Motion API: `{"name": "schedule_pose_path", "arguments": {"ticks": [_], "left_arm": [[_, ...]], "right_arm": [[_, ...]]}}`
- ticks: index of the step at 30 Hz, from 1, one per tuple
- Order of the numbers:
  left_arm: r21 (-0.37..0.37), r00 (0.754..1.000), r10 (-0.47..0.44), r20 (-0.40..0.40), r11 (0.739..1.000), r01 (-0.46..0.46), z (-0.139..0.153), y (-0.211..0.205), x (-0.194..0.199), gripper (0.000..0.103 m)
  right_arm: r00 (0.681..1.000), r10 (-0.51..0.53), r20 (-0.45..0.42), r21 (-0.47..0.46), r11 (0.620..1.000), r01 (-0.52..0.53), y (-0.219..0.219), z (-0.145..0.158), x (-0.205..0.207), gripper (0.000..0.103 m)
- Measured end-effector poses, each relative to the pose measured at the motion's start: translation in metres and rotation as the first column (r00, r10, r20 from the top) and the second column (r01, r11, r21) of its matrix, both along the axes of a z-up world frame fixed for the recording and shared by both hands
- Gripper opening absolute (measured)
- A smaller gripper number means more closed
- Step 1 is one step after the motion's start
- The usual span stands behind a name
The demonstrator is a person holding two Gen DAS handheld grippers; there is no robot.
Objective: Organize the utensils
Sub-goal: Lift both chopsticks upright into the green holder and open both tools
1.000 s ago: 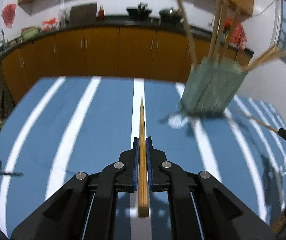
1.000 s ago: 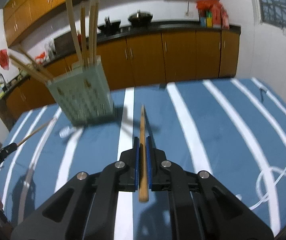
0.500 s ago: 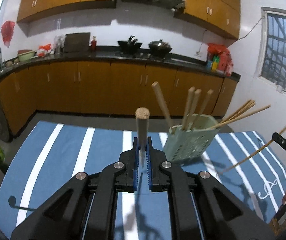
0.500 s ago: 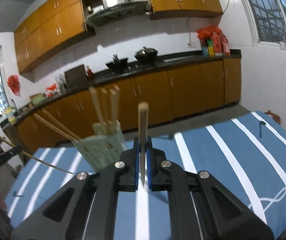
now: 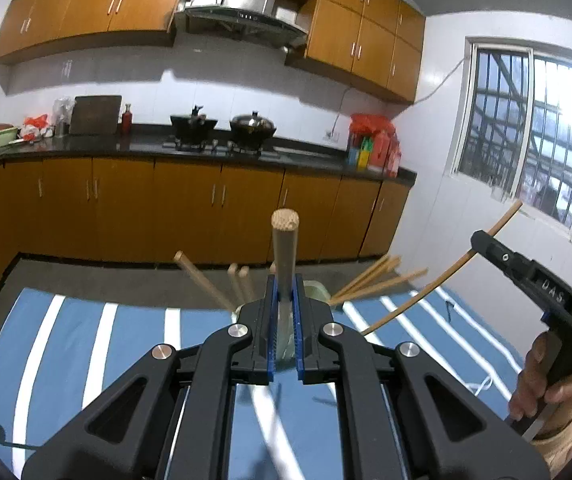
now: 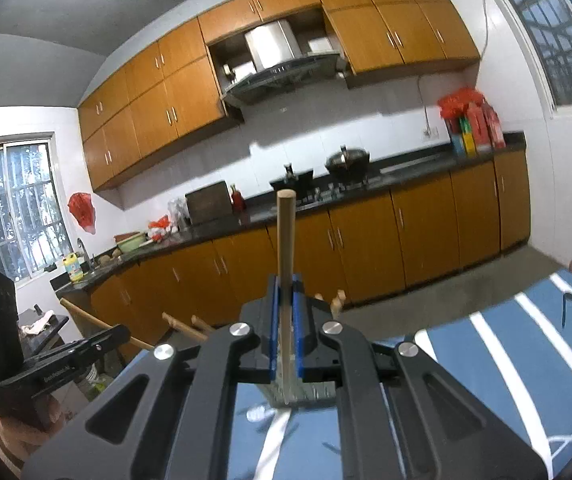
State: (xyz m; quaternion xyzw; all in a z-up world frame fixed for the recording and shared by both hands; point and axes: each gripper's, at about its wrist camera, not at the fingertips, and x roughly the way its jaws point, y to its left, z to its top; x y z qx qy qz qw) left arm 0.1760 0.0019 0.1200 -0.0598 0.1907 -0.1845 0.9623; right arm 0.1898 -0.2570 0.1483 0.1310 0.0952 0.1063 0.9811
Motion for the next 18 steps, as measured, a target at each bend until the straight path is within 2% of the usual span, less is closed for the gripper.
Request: {"name": "schedule_pose_path", "arguments": {"ticks": [5,10,18], "left_arm": [[-0.035,0.998,0.033,0.058,0.999,-0.031,0.017,-0.01,0.016,0.007],[0.014,0.995,0.049,0.083,0.999,-0.05,0.015,-0.02,0.023,0.007],[0.096,0.996,0.069,0.052,0.993,-0.074,-0.008,-0.033,0.042,0.007]], "right_arm": [[0.997,-0.04,0.071,-0.011,0.999,0.041,0.005,0.017,0.009,0.007],[0.989,-0.092,0.118,-0.039,0.995,0.097,0.011,0.018,0.029,0.007],[0.997,-0.08,0.022,-0.06,0.995,0.082,0.021,-0.011,0.082,0.007]]}}
